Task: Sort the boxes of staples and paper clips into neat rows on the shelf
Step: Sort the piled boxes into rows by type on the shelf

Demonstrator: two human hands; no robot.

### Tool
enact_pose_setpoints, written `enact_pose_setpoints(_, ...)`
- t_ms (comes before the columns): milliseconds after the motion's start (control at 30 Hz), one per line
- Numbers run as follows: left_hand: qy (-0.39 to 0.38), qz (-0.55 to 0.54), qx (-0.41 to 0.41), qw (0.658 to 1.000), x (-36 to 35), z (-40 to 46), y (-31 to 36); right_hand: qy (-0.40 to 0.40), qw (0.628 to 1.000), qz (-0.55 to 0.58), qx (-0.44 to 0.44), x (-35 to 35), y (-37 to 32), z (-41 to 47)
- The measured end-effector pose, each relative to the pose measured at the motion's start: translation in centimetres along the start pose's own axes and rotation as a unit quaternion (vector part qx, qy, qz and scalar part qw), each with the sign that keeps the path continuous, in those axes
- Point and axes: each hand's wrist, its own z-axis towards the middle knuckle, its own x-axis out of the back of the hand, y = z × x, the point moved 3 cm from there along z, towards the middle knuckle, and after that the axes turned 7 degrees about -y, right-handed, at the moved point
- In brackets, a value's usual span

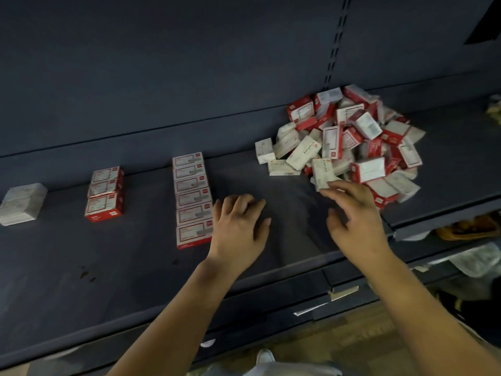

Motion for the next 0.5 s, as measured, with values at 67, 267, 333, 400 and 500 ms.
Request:
enact_pose_setpoints(67,0.002,-0.004,-0.010,1.000,-0.4,0.7,1.1,0.022,0.999,-0.025,-0.040,1.5,1.2,0.1)
enact_pose_setpoints(267,0.008,-0.018,-0.029,0.999,-1.2,1.6,2.9,-0.095,0.956,-0.135,-0.244,2.8,4.8,-0.2)
enact_pose_setpoints(333,0.003,-0.022,-0.030,0.999,-1.4,1.5,2.9,-0.116,0.952,-0.123,-0.254,2.5,5.5,-0.7)
enact_pose_setpoints(400,-0.007,-0.024,-0.027,0.999,-1.4,1.4,2.7,-0.104,0.963,-0.090,-0.231,2.2,5.7,-1.1)
enact_pose_setpoints(500,-0.028,-0.036,-0.011,0.999,-1.5,1.2,2.4,-0.060,0.977,-0.045,-0.202,2.1,5.9,-1.4)
